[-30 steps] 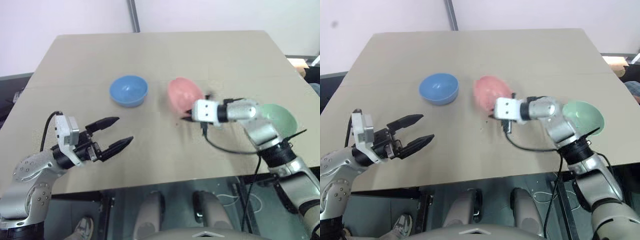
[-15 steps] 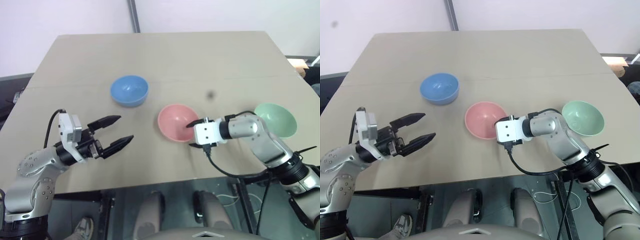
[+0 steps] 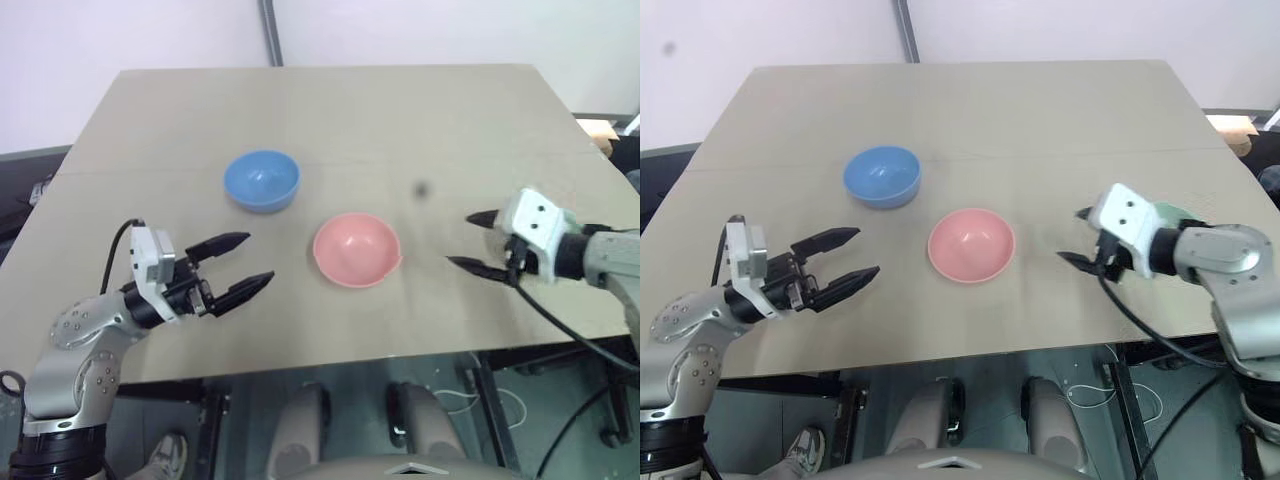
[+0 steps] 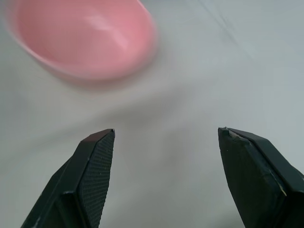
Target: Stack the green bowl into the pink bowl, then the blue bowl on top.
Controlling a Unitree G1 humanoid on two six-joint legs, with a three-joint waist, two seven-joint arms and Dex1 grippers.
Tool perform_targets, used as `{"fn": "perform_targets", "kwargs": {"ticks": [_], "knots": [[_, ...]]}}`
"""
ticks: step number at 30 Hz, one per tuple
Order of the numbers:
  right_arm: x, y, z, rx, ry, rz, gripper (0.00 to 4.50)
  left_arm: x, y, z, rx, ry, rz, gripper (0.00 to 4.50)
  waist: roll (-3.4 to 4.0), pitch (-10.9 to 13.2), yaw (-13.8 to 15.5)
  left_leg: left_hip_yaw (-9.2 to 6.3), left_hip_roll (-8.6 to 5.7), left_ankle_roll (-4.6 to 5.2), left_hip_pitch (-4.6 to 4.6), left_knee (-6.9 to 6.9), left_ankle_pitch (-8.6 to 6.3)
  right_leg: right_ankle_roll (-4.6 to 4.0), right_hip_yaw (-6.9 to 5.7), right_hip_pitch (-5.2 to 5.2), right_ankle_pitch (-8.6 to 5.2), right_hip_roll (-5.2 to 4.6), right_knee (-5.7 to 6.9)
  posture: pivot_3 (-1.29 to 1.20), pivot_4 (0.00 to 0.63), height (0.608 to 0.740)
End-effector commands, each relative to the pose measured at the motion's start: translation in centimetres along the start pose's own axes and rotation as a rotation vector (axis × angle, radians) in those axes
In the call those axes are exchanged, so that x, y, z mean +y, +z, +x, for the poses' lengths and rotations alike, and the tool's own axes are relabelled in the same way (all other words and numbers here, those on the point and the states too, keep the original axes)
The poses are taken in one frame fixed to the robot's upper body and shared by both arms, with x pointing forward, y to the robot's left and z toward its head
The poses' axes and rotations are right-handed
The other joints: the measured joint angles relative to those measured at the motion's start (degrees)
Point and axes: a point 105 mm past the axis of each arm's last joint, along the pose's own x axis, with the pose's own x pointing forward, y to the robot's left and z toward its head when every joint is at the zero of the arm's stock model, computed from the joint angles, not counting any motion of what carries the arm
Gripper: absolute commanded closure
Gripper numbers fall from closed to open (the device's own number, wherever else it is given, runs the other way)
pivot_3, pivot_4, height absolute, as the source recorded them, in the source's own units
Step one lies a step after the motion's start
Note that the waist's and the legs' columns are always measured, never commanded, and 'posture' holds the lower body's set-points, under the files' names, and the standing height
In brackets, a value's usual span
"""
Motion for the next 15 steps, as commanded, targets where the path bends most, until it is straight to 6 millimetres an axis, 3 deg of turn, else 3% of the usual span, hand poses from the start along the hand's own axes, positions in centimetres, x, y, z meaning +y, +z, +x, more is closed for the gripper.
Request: {"fn": "perform_targets", "kwargs": {"ticks": [1,8,9,11,12,15], "knots": [[-1.5,-2.7,-0.6,0.111,-0.123,0.052,0.72,0.0,0.4,0.7,-0.015,-0.037,0.032,0.00,-0.04,-0.03,0.01,-0.03,0.00,0.00,0.01,0.00,0.00,0.01,-0.02,0.02,-0.01,0.01,0.00,0.00,0.150,0.740],[-2.2,-7.0,0.3,0.253,-0.192,0.118,0.72,0.2,0.5,0.9,-0.015,-0.050,0.037,0.00,-0.03,-0.02,-0.20,0.01,-0.04,0.01,-0.02,0.00,0.00,0.06,0.05,-0.01,-0.03,0.02,0.00,0.00,0.150,0.740],[-2.4,-7.4,0.2,0.268,-0.198,0.118,1.24,0.2,0.5,0.9,-0.013,-0.050,0.038,0.00,-0.03,-0.02,-0.18,0.01,-0.04,0.02,-0.02,0.00,0.00,0.06,0.05,0.00,-0.03,0.02,0.00,0.00,0.150,0.740],[-2.7,-7.6,0.2,0.272,-0.217,0.124,1.67,0.2,0.5,0.8,-0.011,-0.051,0.040,0.00,-0.03,-0.02,-0.17,0.01,-0.05,0.02,-0.03,0.00,0.00,0.09,0.05,-0.01,-0.05,0.02,0.00,0.00,0.150,0.740],[-2.9,-7.6,0.3,0.269,-0.225,0.125,2.31,0.2,0.5,0.8,-0.011,-0.051,0.041,0.00,-0.03,-0.02,-0.16,0.01,-0.05,0.02,-0.03,0.00,0.00,0.12,0.05,0.00,-0.07,0.02,0.00,0.00,0.150,0.740],[-3.1,-7.2,0.6,0.250,-0.232,0.103,3.67,0.2,0.5,0.7,-0.009,-0.047,0.043,0.00,-0.03,-0.02,-0.17,0.00,-0.06,0.02,-0.02,0.01,0.00,0.17,0.05,0.00,-0.09,0.02,0.00,0.00,0.150,0.740]]}}
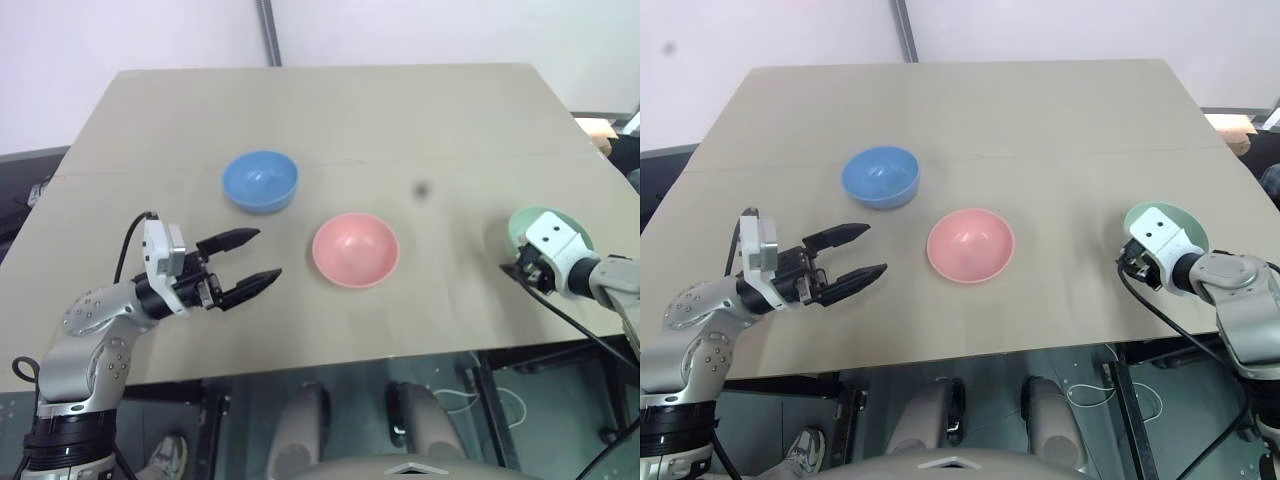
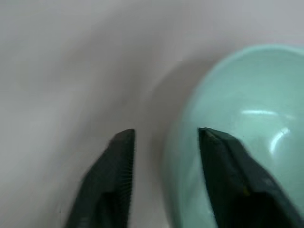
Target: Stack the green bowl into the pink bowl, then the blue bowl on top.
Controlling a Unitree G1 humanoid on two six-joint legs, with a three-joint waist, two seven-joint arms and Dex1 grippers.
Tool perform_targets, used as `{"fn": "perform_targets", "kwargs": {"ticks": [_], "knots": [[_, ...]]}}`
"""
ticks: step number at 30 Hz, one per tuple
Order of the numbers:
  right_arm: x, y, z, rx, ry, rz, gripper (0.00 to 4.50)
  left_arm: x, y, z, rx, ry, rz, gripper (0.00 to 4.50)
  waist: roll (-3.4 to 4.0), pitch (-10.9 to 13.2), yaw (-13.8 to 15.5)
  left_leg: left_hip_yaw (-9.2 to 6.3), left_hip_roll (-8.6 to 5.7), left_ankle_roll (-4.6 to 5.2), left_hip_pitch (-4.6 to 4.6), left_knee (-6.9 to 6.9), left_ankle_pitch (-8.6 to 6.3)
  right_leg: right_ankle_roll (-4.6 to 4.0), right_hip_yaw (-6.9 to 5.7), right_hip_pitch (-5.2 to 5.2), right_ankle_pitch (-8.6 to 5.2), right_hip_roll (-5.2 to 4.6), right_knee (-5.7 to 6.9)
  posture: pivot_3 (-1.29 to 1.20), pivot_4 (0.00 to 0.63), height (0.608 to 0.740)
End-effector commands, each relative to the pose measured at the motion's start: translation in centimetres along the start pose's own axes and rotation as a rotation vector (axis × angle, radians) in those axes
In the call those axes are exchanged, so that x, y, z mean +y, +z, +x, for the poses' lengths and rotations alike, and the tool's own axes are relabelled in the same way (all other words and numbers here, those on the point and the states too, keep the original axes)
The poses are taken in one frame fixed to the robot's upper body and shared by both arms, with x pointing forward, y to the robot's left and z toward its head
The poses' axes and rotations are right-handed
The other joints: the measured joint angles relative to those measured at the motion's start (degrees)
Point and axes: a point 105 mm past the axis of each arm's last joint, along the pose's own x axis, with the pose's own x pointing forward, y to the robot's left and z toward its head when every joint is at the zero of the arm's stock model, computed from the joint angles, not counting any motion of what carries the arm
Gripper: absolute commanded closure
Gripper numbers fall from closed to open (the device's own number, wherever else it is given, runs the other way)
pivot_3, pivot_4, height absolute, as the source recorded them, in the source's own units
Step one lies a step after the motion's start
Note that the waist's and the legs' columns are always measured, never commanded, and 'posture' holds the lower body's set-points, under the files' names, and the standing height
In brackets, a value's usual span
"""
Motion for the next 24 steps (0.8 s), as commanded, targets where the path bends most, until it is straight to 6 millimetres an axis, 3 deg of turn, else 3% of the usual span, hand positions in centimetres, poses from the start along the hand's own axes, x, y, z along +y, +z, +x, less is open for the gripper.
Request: {"fn": "perform_targets", "kwargs": {"ticks": [1,2,5,8,11,14,17,18,21,24], "knots": [[-0.9,1.6,-0.3,-0.052,-0.055,-0.073,4.18,0.0,0.6,-0.3,-0.006,-0.001,0.037,0.00,0.00,0.00,-0.02,0.00,0.00,0.00,0.00,0.00,0.00,0.00,0.00,0.00,0.00,0.00,0.00,0.00,0.150,0.740],[-0.8,2.0,-0.4,-0.069,-0.058,-0.102,4.48,0.0,0.6,-0.3,-0.007,0.002,0.037,0.00,0.00,0.00,-0.03,0.00,0.00,0.00,0.00,0.00,0.00,0.00,0.00,0.00,0.00,0.01,0.00,0.00,0.150,0.740],[0.8,4.9,-0.7,-0.177,0.030,-0.184,4.48,0.0,0.6,-0.3,-0.009,0.010,0.035,0.00,0.02,0.01,-0.09,0.01,0.00,0.00,0.01,0.00,0.00,0.01,0.01,-0.01,0.00,0.01,0.00,0.00,0.150,0.740],[5.3,11.1,-2.4,-0.471,0.239,-0.288,4.48,0.1,0.5,-0.5,-0.006,0.017,0.031,0.00,0.03,0.02,-0.33,0.02,0.05,0.00,0.01,0.00,0.00,0.02,0.03,-0.02,0.00,0.05,0.00,0.00,0.150,0.740],[9.0,15.0,-4.2,-0.669,0.414,-0.337,4.48,0.2,0.4,-0.6,-0.006,0.029,0.022,0.00,0.04,0.03,-0.29,-0.07,0.23,0.00,0.02,-0.01,0.00,0.02,0.01,-0.02,-0.01,0.27,0.02,0.00,0.150,0.740],[12.1,16.8,-4.7,-0.760,0.569,-0.406,4.48,0.6,0.4,-0.7,-0.006,0.050,0.013,0.00,0.00,0.00,0.27,-0.18,0.30,0.00,0.00,-0.01,0.00,-0.01,-0.07,0.01,-0.01,0.34,0.02,0.00,0.150,0.740],[13.5,17.2,-3.3,-0.765,0.634,-0.443,4.48,1.0,0.6,-0.7,-0.006,0.065,0.016,0.00,-0.01,0.00,0.31,-0.14,0.22,0.00,-0.03,0.04,0.00,-0.10,-0.07,0.03,0.05,0.21,-0.02,0.00,0.150,0.740],[13.7,17.0,-2.5,-0.752,0.640,-0.437,3.63,1.1,0.8,-0.7,-0.007,0.070,0.019,0.00,-0.03,-0.01,0.25,-0.10,0.20,0.00,-0.03,0.05,0.00,-0.13,-0.07,0.03,0.07,0.17,-0.02,0.00,0.150,0.740],[14.2,16.3,-0.8,-0.725,0.652,-0.459,2.56,1.5,1.0,-0.7,0.010,0.090,0.053,0.00,-0.05,-0.02,0.17,-0.09,0.16,0.00,-0.01,0.07,0.00,-0.16,-0.07,0.05,0.10,0.15,-0.01,0.00,0.150,0.740],[13.9,16.3,-0.2,-0.731,0.596,-0.500,1.16,2.1,1.6,-0.6,0.012,0.130,0.075,0.00,-0.04,-0.02,0.10,-0.08,0.17,0.00,-0.02,0.03,0.00,-0.18,-0.07,0.01,0.11,0.17,0.00,0.00,0.150,0.740]]}}
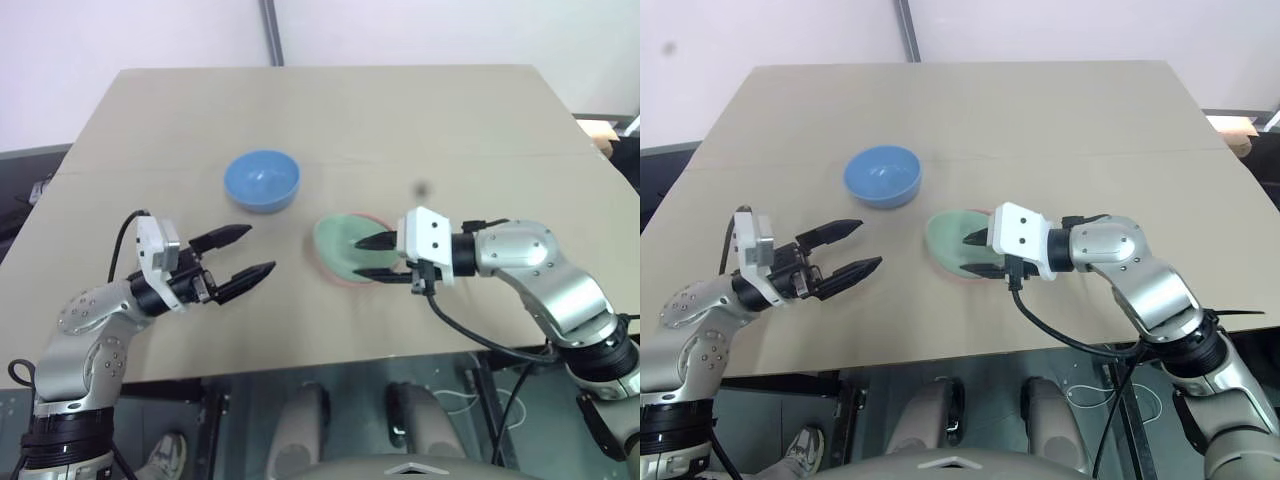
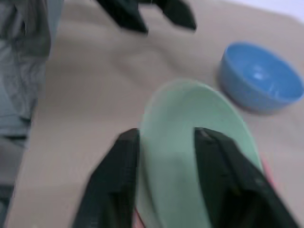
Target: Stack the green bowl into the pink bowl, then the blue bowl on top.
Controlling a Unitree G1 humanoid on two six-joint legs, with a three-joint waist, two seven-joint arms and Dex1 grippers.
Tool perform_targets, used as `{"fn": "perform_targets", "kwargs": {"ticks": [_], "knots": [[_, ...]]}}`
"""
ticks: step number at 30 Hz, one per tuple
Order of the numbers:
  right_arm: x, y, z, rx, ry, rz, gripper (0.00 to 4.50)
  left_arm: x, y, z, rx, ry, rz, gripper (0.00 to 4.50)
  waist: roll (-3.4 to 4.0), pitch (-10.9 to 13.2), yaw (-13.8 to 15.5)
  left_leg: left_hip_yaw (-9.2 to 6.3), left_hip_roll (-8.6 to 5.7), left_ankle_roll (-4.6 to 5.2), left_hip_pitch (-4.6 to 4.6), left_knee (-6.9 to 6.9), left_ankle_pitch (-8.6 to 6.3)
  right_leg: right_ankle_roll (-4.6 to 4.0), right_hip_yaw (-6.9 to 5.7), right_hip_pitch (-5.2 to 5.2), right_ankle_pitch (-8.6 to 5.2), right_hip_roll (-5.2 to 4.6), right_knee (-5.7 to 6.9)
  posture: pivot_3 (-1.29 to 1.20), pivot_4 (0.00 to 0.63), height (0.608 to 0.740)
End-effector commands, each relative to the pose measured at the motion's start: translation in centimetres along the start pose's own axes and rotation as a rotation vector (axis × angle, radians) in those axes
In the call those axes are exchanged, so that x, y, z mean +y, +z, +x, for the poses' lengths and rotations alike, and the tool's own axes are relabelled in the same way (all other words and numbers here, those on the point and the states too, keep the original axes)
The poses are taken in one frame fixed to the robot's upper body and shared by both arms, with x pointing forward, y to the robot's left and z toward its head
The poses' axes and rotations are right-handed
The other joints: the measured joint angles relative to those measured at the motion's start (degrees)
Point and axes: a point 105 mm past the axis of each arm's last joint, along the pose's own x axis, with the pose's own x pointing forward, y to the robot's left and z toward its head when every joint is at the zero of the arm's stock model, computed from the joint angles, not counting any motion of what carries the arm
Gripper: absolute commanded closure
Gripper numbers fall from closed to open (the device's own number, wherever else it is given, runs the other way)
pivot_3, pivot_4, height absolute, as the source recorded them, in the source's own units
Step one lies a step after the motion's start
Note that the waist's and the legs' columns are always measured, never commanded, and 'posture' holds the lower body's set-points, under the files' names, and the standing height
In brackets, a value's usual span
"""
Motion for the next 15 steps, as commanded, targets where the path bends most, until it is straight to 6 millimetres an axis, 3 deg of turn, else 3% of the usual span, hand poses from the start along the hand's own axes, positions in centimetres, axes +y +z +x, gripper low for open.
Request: {"fn": "perform_targets", "kwargs": {"ticks": [1,2,6,9,11,15], "knots": [[-0.9,1.0,-0.3,-0.031,-0.063,-0.094,0.71,0.9,1.7,0.0,0.002,0.050,0.081,0.00,0.00,0.00,0.01,-0.01,0.00,0.00,0.00,0.00,0.00,0.00,0.00,0.00,0.00,0.01,0.01,0.00,0.150,0.740],[-1.4,1.4,-0.6,-0.051,-0.100,-0.099,0.27,1.3,1.9,0.2,0.034,0.076,0.120,0.00,0.00,0.00,-0.01,-0.01,0.01,0.00,0.00,-0.01,0.00,0.00,-0.01,0.00,0.00,0.02,0.01,0.00,0.150,0.740],[-2.5,3.6,-3.6,-0.141,-0.182,-0.044,0.27,4.0,3.5,0.6,0.224,0.199,0.414,0.00,-0.02,0.01,0.43,-0.05,0.02,0.00,-0.01,0.00,0.00,0.00,-0.01,0.01,0.00,0.05,0.04,0.00,0.150,0.740],[-2.3,3.9,-5.2,-0.138,-0.204,-0.017,0.27,5.8,5.1,1.1,0.335,0.222,0.560,0.00,-0.02,0.01,0.76,-0.02,0.01,-0.01,0.00,0.01,0.00,0.00,-0.02,0.03,0.00,0.04,0.01,0.00,0.150,0.740],[-2.4,3.8,-6.3,-0.131,-0.252,0.024,0.27,7.1,5.9,2.4,0.468,0.188,0.755,0.00,-0.01,0.01,1.41,0.00,0.01,-0.01,0.01,-0.01,0.00,0.00,-0.01,0.02,0.00,0.03,0.00,0.00,0.150,0.740],[-3.3,3.3,-7.2,-0.108,-0.355,0.046,0.27,8.9,4.8,4.9,0.692,0.060,0.930,0.00,0.02,0.01,1.38,0.05,-0.03,-0.01,0.04,-0.02,0.00,0.00,0.01,0.04,0.00,0.05,0.01,0.00,0.150,0.740]]}}
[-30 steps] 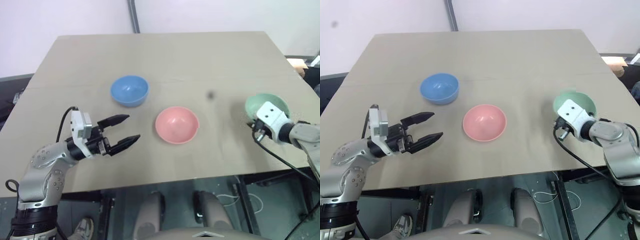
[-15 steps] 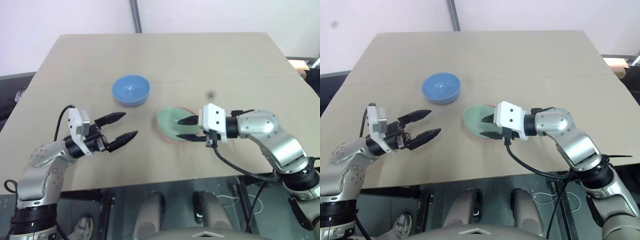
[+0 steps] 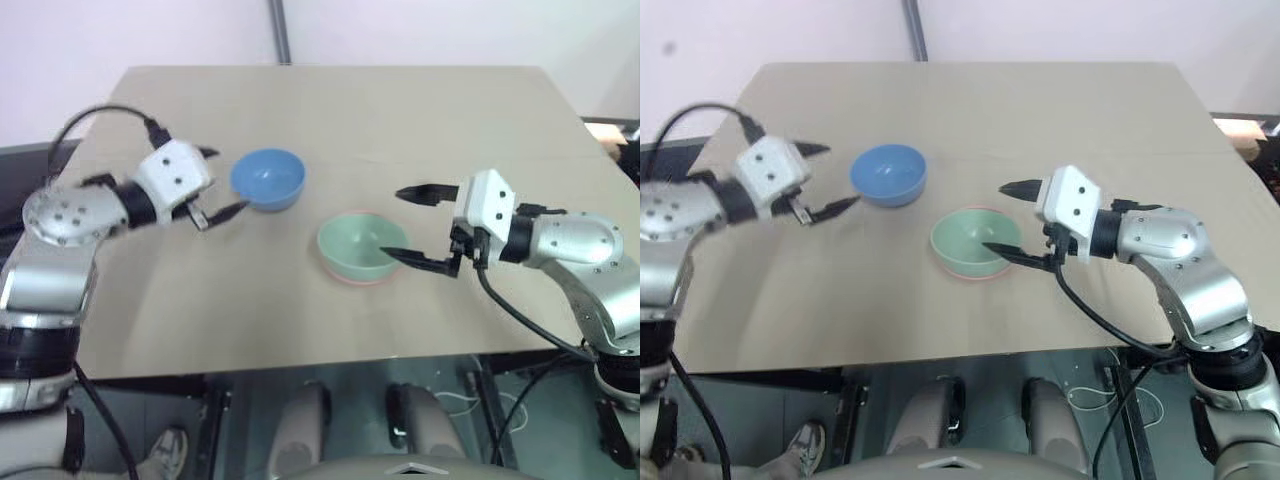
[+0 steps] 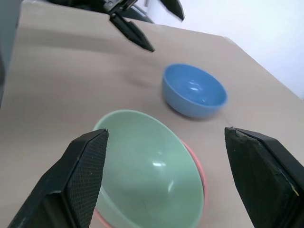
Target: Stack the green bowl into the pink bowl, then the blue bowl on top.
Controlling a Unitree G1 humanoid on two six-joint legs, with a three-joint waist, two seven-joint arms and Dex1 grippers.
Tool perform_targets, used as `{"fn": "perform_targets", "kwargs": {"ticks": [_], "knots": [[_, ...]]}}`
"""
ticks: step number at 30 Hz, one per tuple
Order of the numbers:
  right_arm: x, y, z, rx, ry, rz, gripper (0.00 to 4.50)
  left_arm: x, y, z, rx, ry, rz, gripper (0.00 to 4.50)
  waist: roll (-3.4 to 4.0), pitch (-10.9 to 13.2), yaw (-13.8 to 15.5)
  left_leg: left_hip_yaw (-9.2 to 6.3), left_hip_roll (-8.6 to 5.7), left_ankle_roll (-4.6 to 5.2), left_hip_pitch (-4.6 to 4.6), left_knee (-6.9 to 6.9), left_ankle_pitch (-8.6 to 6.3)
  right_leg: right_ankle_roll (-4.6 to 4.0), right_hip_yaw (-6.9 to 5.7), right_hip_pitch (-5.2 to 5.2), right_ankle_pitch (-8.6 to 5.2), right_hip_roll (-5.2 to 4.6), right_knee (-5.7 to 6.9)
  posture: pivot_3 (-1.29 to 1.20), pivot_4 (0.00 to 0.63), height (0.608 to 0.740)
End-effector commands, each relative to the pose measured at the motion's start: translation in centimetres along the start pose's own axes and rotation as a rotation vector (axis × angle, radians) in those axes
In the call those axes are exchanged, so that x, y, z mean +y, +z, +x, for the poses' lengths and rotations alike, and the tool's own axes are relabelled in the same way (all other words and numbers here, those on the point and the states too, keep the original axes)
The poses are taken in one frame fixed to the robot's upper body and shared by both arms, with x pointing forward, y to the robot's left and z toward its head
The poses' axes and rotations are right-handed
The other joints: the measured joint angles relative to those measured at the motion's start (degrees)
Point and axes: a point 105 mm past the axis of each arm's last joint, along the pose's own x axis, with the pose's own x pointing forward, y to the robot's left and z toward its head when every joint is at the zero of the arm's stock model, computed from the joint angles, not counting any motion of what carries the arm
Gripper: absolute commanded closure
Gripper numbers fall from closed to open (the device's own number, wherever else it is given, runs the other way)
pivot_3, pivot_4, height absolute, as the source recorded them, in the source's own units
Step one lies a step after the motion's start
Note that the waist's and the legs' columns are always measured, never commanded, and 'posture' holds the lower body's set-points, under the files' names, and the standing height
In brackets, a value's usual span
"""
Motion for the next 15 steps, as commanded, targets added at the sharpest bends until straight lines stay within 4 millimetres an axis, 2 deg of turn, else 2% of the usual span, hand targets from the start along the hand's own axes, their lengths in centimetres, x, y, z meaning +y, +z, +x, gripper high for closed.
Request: {"fn": "perform_targets", "kwargs": {"ticks": [1,4,6,7,11,14,15], "knots": [[-1.0,1.2,-0.7,-0.028,-0.085,-0.042,0.27,-1.1,-1.2,2.4,0.128,-0.142,0.159,0.00,0.02,-0.01,-0.19,0.04,0.00,0.00,-0.02,0.00,0.00,0.01,0.05,-0.02,0.00,0.00,-0.01,0.00,0.150,0.740],[-1.0,1.4,-0.4,-0.033,-0.109,-0.051,0.27,-1.8,-2.4,4.2,0.223,-0.249,0.251,0.00,0.01,0.00,-0.27,0.11,0.00,0.01,-0.04,0.00,0.00,0.01,0.11,-0.06,0.00,0.05,0.01,0.00,0.150,0.740],[-1.0,1.4,-0.4,-0.036,-0.122,-0.050,0.21,-2.6,-2.6,5.2,0.231,-0.309,0.292,0.54,0.01,0.00,-0.45,0.13,0.04,0.01,-0.10,-0.01,0.00,0.01,0.17,-0.12,0.00,0.11,0.01,0.00,0.150,0.740],[-0.9,1.4,-0.4,-0.033,-0.131,-0.051,0.21,-3.0,-2.6,5.6,0.224,-0.340,0.315,0.89,0.01,0.00,-0.46,0.13,0.05,0.01,-0.12,-0.01,0.00,0.00,0.19,-0.14,0.00,0.12,0.02,0.00,0.150,0.740],[-1.1,1.2,-0.9,-0.016,-0.180,-0.050,0.21,-3.4,-1.7,6.9,0.168,-0.373,0.340,2.78,-0.02,0.01,-0.18,0.12,0.06,0.02,-0.21,-0.01,0.00,0.02,0.18,-0.18,0.01,0.13,0.00,0.00,0.150,0.740],[-1.1,0.8,-1.6,0.002,-0.218,-0.043,0.21,-2.1,2.5,7.2,-0.027,-0.322,0.271,4.34,-0.03,0.02,0.09,0.11,0.06,0.02,-0.23,0.03,0.00,0.02,0.18,-0.16,0.01,0.12,0.00,0.00,0.150,0.740],[-1.1,0.7,-1.7,0.004,-0.226,-0.041,0.21,-1.9,3.4,7.0,-0.072,-0.319,0.260,4.47,-0.04,0.02,0.12,0.10,0.05,0.02,-0.25,0.04,0.00,0.02,0.17,-0.15,0.00,0.11,0.00,0.00,0.150,0.740]]}}
